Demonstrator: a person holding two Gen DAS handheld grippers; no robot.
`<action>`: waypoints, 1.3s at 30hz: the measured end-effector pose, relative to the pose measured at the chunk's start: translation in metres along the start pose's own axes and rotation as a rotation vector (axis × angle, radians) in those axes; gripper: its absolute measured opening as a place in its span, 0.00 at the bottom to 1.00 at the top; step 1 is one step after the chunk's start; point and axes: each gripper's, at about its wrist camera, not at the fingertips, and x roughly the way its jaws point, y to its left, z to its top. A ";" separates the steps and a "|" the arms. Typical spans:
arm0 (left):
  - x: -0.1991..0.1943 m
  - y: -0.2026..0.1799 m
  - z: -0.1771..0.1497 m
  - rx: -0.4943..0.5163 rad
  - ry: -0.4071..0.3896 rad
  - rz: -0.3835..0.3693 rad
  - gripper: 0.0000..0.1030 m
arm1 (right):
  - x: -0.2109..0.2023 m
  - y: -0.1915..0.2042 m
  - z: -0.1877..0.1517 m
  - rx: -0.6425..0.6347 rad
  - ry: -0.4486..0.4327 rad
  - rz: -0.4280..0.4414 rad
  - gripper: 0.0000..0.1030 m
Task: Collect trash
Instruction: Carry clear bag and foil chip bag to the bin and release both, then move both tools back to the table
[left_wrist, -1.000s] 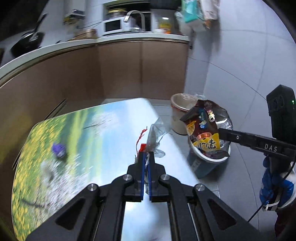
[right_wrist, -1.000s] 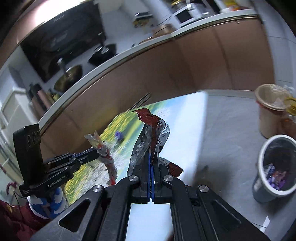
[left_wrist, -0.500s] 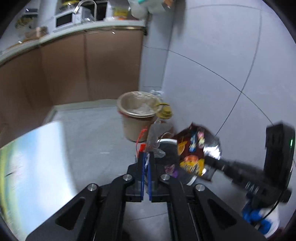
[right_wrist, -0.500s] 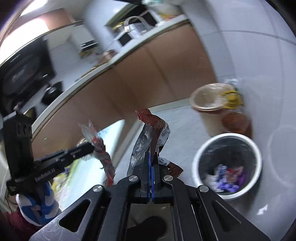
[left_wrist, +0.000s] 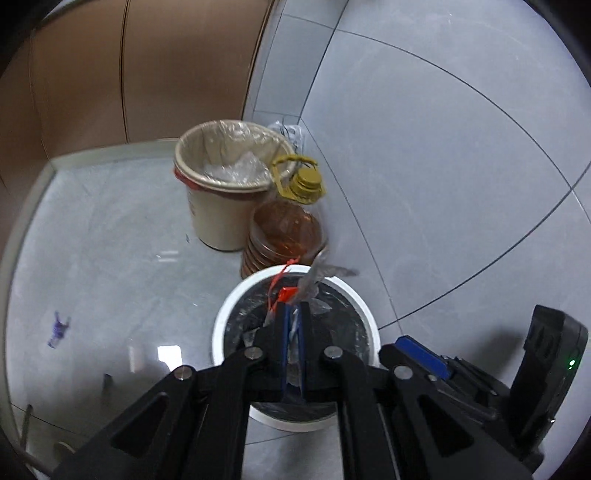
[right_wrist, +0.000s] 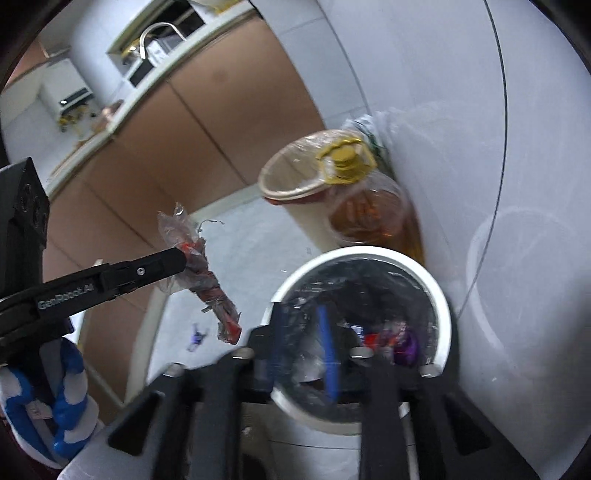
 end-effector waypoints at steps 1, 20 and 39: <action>0.000 0.002 -0.001 -0.014 0.004 -0.015 0.05 | 0.002 0.000 -0.001 -0.003 -0.001 -0.010 0.31; -0.079 0.001 -0.011 -0.037 -0.053 -0.067 0.05 | -0.084 0.047 -0.031 -0.084 -0.054 -0.016 0.37; -0.328 0.093 -0.138 -0.169 -0.384 0.235 0.50 | -0.207 0.204 -0.057 -0.382 -0.165 0.206 0.53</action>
